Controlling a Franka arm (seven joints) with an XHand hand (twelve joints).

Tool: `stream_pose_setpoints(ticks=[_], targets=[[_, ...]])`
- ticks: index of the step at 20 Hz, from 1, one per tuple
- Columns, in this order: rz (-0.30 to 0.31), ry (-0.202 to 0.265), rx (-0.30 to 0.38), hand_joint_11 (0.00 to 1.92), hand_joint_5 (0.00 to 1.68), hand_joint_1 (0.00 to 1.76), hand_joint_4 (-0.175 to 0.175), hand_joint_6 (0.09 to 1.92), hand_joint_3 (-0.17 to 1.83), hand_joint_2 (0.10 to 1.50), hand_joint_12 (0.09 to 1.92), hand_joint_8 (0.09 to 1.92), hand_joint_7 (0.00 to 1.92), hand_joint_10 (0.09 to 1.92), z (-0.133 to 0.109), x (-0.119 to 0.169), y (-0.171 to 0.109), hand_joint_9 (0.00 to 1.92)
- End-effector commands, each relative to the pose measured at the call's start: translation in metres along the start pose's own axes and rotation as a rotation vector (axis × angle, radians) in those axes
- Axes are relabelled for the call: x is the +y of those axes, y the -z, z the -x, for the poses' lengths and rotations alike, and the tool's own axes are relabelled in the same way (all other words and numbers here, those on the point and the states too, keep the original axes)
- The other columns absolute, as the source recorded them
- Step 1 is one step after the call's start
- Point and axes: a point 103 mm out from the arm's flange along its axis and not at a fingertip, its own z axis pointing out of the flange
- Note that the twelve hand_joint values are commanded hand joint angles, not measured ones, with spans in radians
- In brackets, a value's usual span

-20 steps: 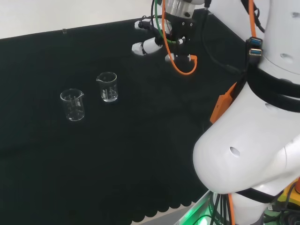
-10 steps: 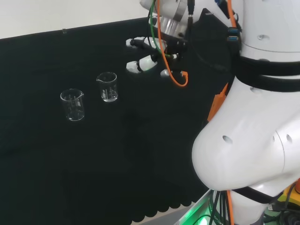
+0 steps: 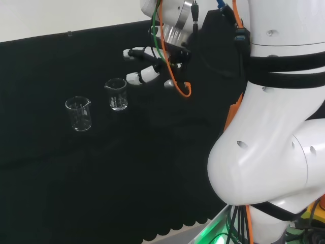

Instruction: Pick up the beaker on the right.

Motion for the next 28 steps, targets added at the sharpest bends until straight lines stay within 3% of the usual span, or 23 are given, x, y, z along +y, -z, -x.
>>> stream_pose_setpoints(ticks=[1, 10, 18, 28], targets=[[-0.037, 0.034, 0.054, 0.0, 0.25, 0.74, -0.044, 0.09, 0.64, 0.57, 0.95, 0.56, 0.17, 0.67, -0.004, 0.002, -0.022, 0.2], [-0.028, 0.069, 0.155, 0.0, 0.24, 0.76, -0.05, 0.09, 0.64, 0.54, 1.04, 0.59, 0.18, 0.68, 0.0, 0.003, -0.043, 0.29], [-0.03, 0.082, 0.173, 0.0, 0.24, 0.76, -0.054, 0.09, 0.63, 0.52, 1.06, 0.59, 0.16, 0.65, 0.002, 0.01, -0.057, 0.23], [-0.039, 0.061, 0.173, 0.0, 0.23, 0.78, -0.055, 0.09, 0.63, 0.52, 1.06, 0.59, 0.14, 0.65, 0.008, 0.019, -0.065, 0.2]])
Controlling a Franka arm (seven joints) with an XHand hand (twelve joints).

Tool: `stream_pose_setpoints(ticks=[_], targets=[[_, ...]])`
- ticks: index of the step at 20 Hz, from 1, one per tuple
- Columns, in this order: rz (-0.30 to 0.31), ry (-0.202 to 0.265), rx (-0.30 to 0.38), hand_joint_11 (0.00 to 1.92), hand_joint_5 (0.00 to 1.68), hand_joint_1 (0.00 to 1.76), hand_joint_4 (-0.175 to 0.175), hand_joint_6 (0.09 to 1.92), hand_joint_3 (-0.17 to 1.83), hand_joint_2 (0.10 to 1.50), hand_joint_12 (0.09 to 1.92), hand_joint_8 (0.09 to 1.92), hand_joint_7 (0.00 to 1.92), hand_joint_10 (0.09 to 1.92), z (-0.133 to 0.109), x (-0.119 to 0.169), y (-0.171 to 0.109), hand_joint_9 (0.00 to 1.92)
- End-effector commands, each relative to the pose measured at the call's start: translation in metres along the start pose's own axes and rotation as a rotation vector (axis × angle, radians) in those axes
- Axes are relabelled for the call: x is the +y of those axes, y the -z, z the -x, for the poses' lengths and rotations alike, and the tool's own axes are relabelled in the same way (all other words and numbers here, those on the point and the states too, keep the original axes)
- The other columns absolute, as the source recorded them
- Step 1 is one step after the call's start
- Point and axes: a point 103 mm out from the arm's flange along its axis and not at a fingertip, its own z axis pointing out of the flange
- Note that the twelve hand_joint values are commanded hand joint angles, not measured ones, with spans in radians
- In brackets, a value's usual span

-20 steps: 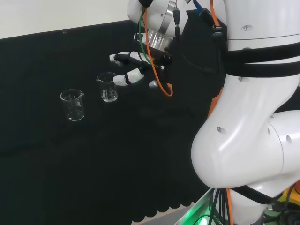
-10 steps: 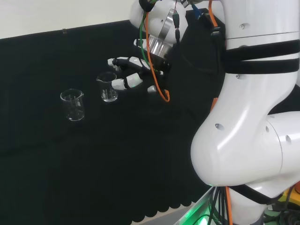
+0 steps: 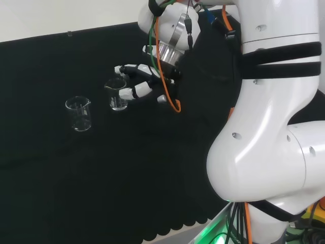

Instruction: Pick up the beaker on the right.

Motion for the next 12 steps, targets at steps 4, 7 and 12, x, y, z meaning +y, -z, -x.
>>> stream_pose_setpoints(ticks=[4, 7, 12], targets=[[0.013, -0.013, 0.038, 0.0, 0.23, 0.78, -0.056, 0.09, 0.63, 0.52, 1.07, 0.6, 0.16, 0.66, 0.006, 0.006, -0.007, 0.23], [0.012, -0.006, 0.057, 0.0, 0.23, 0.78, -0.058, 0.09, 0.62, 0.52, 1.11, 0.61, 0.18, 0.67, 0.007, 0.009, -0.012, 0.26], [0.002, 0.003, 0.064, 0.0, 0.24, 0.77, -0.06, 0.09, 0.61, 0.52, 1.13, 0.61, 0.18, 0.67, 0.008, 0.017, -0.017, 0.27]])
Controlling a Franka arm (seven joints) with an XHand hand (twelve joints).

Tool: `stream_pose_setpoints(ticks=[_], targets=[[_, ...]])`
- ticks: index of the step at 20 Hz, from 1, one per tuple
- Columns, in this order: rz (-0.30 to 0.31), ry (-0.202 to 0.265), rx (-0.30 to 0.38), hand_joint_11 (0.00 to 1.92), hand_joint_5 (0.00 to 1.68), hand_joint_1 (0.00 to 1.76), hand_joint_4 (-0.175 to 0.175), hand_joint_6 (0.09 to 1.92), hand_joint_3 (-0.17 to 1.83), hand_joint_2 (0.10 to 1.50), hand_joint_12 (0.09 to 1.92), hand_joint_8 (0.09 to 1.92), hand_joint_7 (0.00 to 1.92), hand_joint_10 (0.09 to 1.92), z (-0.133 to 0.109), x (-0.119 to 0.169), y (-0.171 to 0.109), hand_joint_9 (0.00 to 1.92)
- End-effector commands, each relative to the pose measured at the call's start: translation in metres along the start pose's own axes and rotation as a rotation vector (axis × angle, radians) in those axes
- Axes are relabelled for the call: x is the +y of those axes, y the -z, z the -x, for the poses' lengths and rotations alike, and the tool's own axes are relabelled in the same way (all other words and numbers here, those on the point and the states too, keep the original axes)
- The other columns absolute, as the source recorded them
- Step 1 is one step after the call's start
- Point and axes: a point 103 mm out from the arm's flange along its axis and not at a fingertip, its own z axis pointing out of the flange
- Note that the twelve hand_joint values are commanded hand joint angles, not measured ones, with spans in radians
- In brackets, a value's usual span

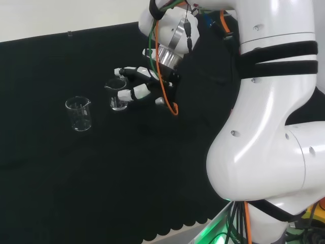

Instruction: Pick up the beaker on the right.

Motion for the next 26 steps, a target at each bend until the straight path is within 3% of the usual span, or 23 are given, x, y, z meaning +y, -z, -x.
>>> stream_pose_setpoints(ticks=[1, 26], targets=[[-0.008, 0.012, 0.017, 0.0, 0.24, 0.77, -0.061, 0.09, 0.61, 0.52, 1.13, 0.61, 0.18, 0.67, 0.0, 0.008, -0.007, 0.28], [0.047, 0.033, 0.103, 0.0, 0.38, 0.81, -0.062, 0.09, 0.59, 0.53, 1.21, 0.64, 0.28, 0.66, 0.0, 0.021, -0.023, 0.36]])
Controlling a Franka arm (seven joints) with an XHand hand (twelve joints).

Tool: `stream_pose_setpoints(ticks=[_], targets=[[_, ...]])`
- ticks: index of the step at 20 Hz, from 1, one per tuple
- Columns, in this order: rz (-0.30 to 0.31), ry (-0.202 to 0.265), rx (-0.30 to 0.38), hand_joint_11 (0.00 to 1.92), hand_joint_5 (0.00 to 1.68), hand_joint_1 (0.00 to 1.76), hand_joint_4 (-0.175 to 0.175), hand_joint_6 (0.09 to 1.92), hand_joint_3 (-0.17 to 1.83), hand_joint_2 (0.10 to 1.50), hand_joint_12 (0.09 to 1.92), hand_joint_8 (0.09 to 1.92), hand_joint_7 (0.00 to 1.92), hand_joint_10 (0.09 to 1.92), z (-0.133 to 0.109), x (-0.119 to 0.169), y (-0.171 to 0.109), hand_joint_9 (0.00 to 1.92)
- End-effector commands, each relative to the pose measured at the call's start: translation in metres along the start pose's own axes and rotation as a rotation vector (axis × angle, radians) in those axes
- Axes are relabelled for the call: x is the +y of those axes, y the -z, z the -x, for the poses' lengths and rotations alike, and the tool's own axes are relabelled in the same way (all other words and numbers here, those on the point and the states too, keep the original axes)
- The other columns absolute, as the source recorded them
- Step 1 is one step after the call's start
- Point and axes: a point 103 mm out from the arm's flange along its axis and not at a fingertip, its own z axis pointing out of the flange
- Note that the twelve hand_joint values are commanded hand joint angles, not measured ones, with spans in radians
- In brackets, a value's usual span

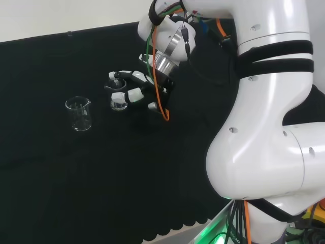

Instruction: Pick up the beaker on the right.

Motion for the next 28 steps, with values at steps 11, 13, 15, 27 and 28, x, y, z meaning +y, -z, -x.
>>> stream_pose_setpoints(ticks=[11, 13, 15, 27, 28], targets=[[-0.012, 0.005, 0.024, 0.0, 0.39, 0.81, -0.061, 0.09, 0.59, 0.53, 1.22, 0.64, 0.29, 0.65, 0.001, 0.001, -0.003, 0.36], [-0.008, 0.004, 0.031, 0.0, 0.4, 0.81, -0.061, 0.09, 0.59, 0.53, 1.22, 0.64, 0.29, 0.65, 0.001, 0.001, -0.003, 0.35], [-0.004, 0.001, 0.038, 0.0, 0.4, 0.81, -0.06, 0.09, 0.59, 0.53, 1.22, 0.64, 0.29, 0.65, 0.001, 0.003, -0.006, 0.35], [0.003, 0.009, 0.048, 0.0, 0.43, 0.81, -0.059, 0.09, 0.59, 0.54, 1.22, 0.63, 0.3, 0.65, 0.003, 0.003, -0.004, 0.36], [0.001, 0.006, 0.044, 0.0, 0.43, 0.81, -0.058, 0.09, 0.59, 0.54, 1.22, 0.63, 0.31, 0.65, 0.003, 0.003, -0.005, 0.36]])
